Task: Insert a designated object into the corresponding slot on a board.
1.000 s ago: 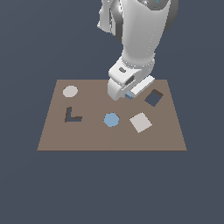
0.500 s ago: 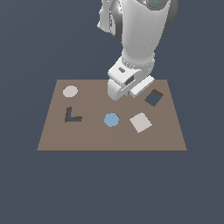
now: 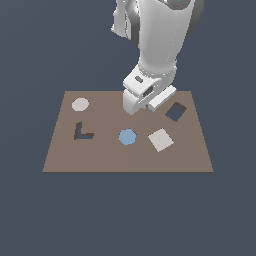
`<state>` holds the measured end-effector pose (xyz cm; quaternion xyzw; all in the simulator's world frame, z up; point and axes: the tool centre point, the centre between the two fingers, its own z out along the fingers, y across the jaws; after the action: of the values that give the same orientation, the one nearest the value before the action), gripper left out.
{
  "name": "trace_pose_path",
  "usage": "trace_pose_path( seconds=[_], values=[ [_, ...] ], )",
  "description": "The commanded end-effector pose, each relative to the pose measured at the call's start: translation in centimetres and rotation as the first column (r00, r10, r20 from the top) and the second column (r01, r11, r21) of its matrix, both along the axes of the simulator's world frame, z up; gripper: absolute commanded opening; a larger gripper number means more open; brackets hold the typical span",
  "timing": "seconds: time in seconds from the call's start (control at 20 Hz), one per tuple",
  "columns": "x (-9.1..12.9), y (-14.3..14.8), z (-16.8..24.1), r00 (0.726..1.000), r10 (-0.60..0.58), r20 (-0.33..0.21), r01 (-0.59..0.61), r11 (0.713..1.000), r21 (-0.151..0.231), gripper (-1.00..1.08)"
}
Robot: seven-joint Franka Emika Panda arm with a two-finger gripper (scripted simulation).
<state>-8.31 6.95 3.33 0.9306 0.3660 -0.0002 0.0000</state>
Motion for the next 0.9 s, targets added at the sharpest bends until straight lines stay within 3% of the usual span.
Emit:
trace_pose_path(
  seconds=[0.0, 0.5, 0.85],
  values=[
    [0.0, -0.3, 0.0, 1.0, 0.009, 0.0, -0.009, 1.0, 0.0, -1.0],
    [0.4, -3.4, 0.1, 0.994, 0.113, 0.001, -0.113, 0.994, 0.0, -1.0],
    [1.2, -7.0, 0.2, 0.971, 0.24, 0.001, -0.24, 0.971, 0.0, -1.0]
  ],
)
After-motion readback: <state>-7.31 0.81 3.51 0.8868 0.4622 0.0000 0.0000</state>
